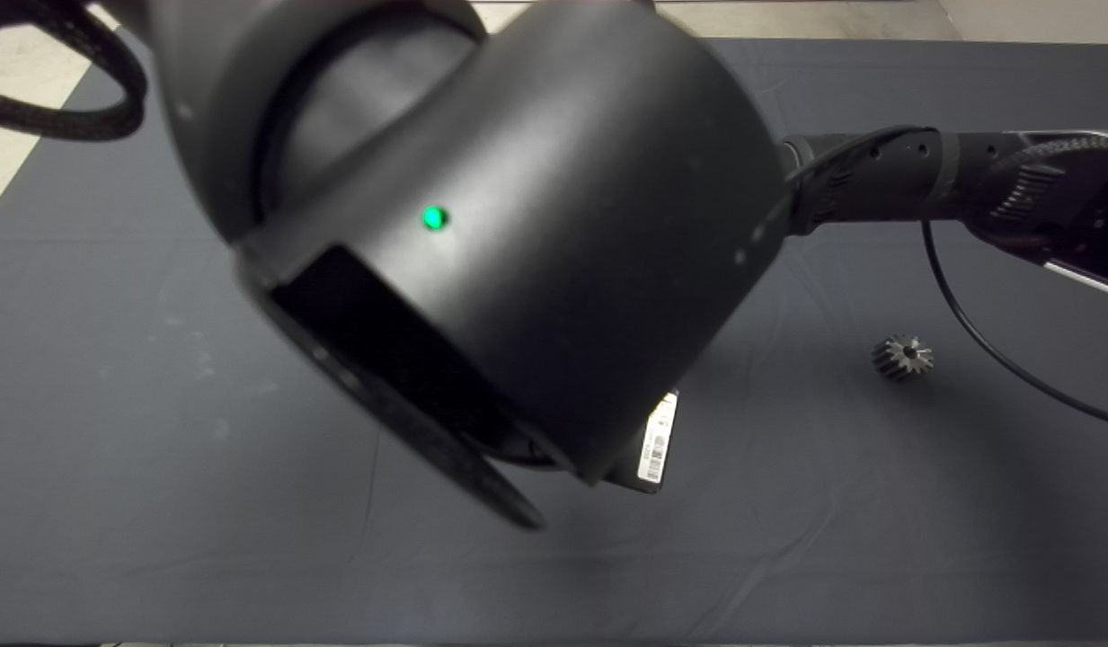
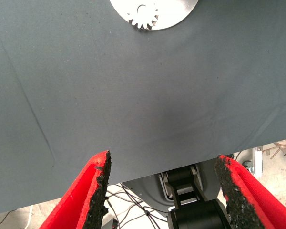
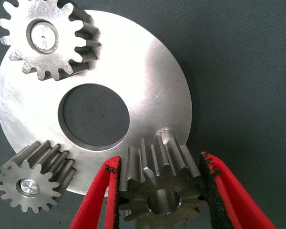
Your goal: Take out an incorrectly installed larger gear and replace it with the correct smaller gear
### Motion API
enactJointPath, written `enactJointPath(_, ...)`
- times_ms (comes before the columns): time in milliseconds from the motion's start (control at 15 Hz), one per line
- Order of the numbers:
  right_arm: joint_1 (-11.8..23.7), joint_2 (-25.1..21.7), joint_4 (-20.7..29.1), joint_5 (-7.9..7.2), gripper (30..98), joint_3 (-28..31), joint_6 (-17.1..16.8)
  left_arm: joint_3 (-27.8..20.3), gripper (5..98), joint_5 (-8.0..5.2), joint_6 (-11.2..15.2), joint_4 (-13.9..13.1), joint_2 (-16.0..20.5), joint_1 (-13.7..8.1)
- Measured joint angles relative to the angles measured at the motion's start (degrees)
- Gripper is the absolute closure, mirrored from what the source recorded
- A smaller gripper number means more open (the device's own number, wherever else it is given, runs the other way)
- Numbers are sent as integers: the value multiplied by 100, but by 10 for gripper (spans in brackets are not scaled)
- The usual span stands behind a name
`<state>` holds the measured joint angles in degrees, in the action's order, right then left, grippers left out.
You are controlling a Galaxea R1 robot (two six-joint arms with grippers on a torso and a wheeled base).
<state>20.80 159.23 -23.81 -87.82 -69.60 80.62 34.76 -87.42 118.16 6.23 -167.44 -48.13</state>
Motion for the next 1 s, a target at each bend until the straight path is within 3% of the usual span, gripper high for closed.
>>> enactJointPath(1000, -3, -94, -85, -2, 937, 0, -22, 0, 491, -1, 0, 0, 2, 0)
